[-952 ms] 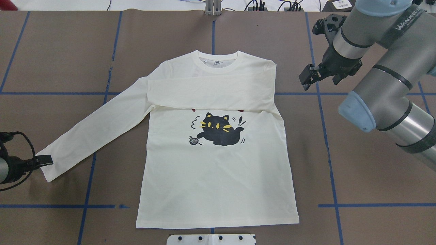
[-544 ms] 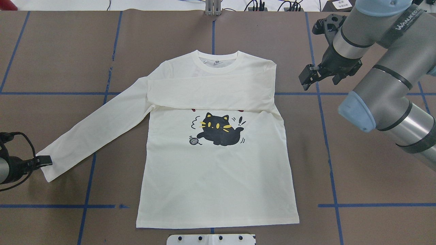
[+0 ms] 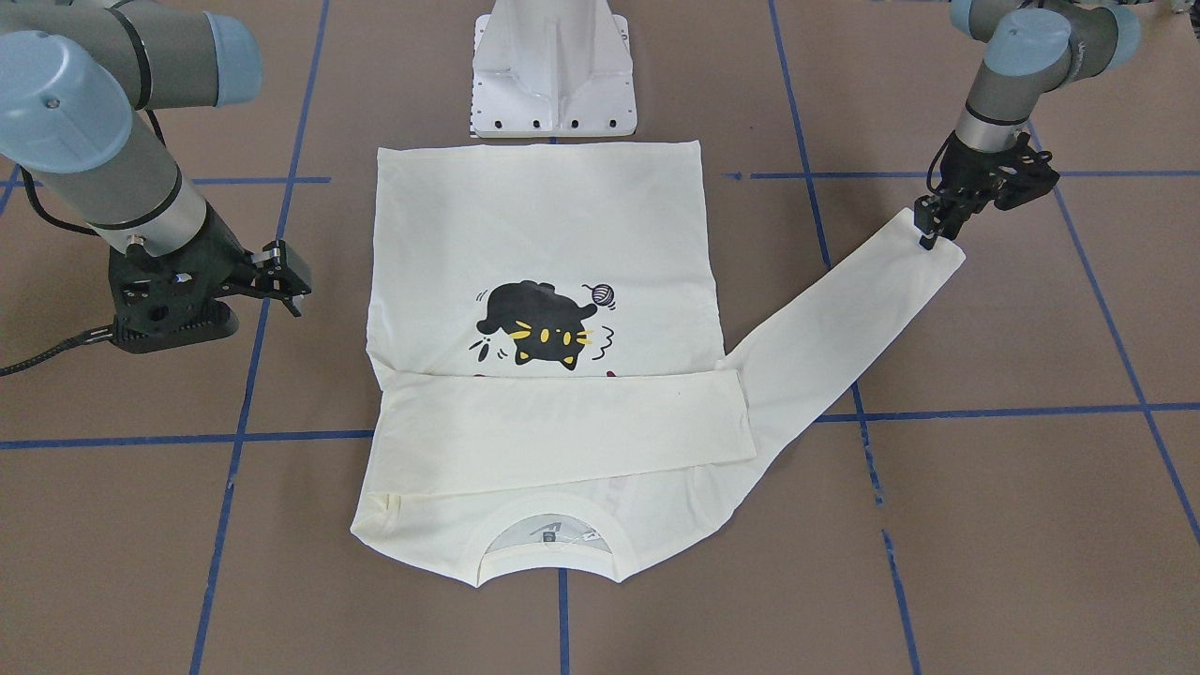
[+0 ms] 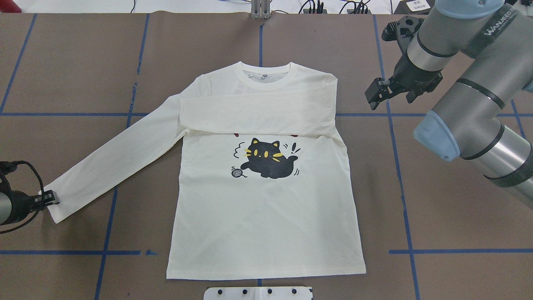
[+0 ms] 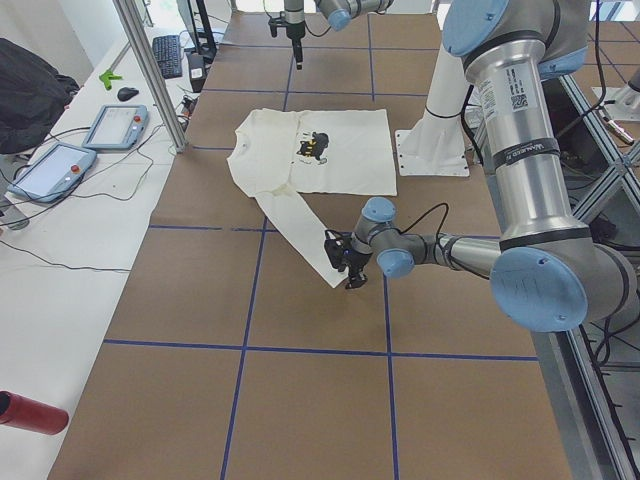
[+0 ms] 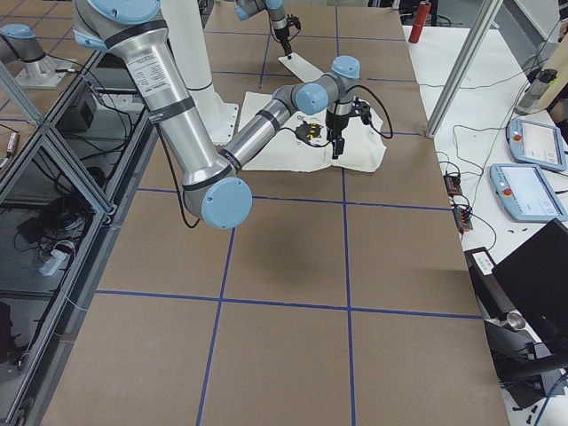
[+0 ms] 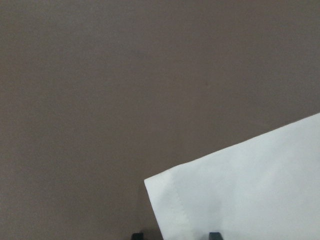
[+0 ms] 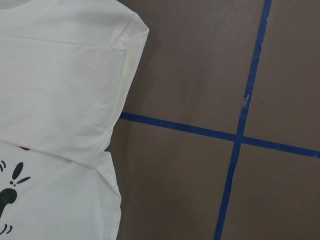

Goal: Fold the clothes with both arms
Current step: 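Grasp the cuff of the sleeve nearest the left gripper, then fold the sleeve with the left gripper across the shirt toward the collar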

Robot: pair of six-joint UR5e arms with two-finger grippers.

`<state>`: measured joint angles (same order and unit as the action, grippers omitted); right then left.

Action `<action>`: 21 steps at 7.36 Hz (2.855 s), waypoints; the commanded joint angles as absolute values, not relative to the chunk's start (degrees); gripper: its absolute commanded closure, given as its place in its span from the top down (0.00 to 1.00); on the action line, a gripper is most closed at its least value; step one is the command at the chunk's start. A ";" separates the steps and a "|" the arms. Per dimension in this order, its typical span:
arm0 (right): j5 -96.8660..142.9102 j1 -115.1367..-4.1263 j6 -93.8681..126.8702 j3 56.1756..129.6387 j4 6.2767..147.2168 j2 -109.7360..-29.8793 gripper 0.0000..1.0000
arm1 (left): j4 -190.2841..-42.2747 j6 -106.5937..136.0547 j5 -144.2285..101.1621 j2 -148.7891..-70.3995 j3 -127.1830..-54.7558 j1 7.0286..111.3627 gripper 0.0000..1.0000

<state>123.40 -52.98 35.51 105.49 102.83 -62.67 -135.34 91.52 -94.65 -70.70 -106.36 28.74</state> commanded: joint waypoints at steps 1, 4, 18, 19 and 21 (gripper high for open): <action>123.49 -53.00 35.51 105.64 102.83 -62.67 1.00 | -135.35 91.67 -94.75 -70.75 -106.70 28.74 0.06; 123.49 -53.17 35.51 105.73 102.92 -62.75 1.00 | -135.18 91.50 -95.10 -70.66 -108.10 28.83 0.00; 123.66 -56.78 35.86 117.78 98.00 -85.52 1.00 | -100.28 85.32 -108.98 -132.69 -106.00 43.15 0.00; 123.75 -56.95 35.86 117.77 97.91 -85.43 1.00 | -100.46 86.12 -110.46 -134.37 -105.47 43.15 0.00; 123.84 -56.95 36.21 117.77 98.00 -85.34 1.00 | -104.82 89.10 -110.92 -141.28 -94.03 42.89 0.00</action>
